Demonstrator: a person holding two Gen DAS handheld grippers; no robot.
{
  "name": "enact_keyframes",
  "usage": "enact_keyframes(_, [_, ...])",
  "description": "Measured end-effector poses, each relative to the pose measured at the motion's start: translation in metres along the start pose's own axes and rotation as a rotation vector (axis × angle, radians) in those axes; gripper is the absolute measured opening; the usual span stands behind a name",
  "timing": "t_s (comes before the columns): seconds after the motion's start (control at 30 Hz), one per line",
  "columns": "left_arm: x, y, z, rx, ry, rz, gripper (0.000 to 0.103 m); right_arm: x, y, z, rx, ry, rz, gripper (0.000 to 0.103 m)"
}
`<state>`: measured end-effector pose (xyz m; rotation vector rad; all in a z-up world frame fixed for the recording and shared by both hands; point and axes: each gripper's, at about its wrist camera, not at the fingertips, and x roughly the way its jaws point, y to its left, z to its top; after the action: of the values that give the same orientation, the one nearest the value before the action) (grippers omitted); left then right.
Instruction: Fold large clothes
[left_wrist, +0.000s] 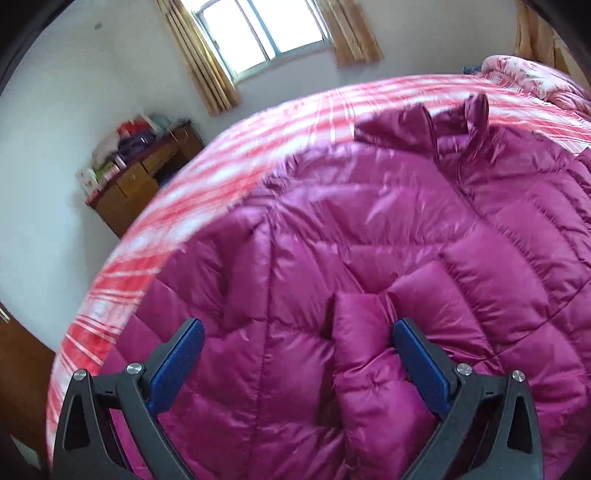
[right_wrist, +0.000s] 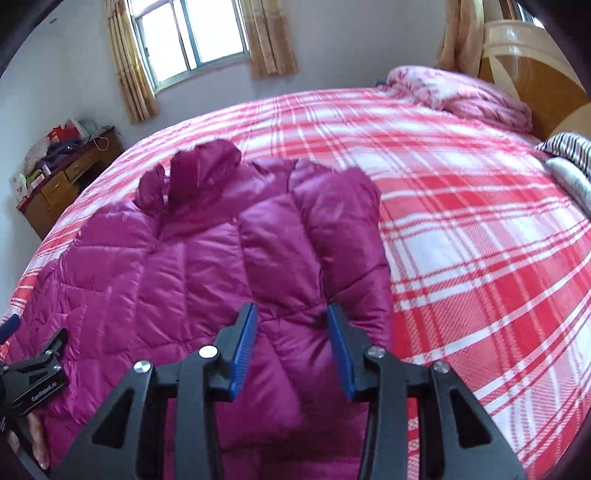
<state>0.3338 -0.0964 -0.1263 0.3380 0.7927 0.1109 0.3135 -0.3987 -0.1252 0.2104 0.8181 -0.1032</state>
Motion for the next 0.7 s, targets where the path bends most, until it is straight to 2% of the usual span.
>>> enact_keyframes(0.2, [0.011, 0.004, -0.001, -0.035, 0.028, -0.061, 0.102, 0.016, -0.007, 0.001, 0.01, 0.039, 0.014, 0.042])
enact_keyframes(0.33, [0.016, 0.01, -0.001, -0.072, 0.042, -0.099, 0.102, 0.011, -0.004, -0.001, -0.008, 0.037, 0.0, 0.041])
enact_keyframes(0.4, [0.017, 0.011, -0.001, -0.078, 0.039, -0.102, 0.102, -0.002, 0.0, 0.004, -0.008, -0.005, -0.002, 0.041])
enact_keyframes(0.47, [0.016, 0.01, -0.003, -0.082, 0.036, -0.102, 0.102, -0.024, 0.004, 0.014, -0.009, -0.11, -0.012, 0.041])
enact_keyframes(0.53, [0.017, 0.009, -0.003, -0.084, 0.033, -0.1, 0.102, -0.031, 0.011, 0.027, -0.032, -0.165, -0.031, 0.042])
enact_keyframes(0.57, [0.017, 0.009, -0.003, -0.086, 0.033, -0.101, 0.102, -0.027, 0.015, 0.034, -0.041, -0.157, -0.044, 0.042])
enact_keyframes(0.7, [0.017, 0.016, -0.007, -0.114, 0.039, -0.13, 0.102, 0.018, 0.01, 0.043, -0.029, -0.028, -0.085, 0.042])
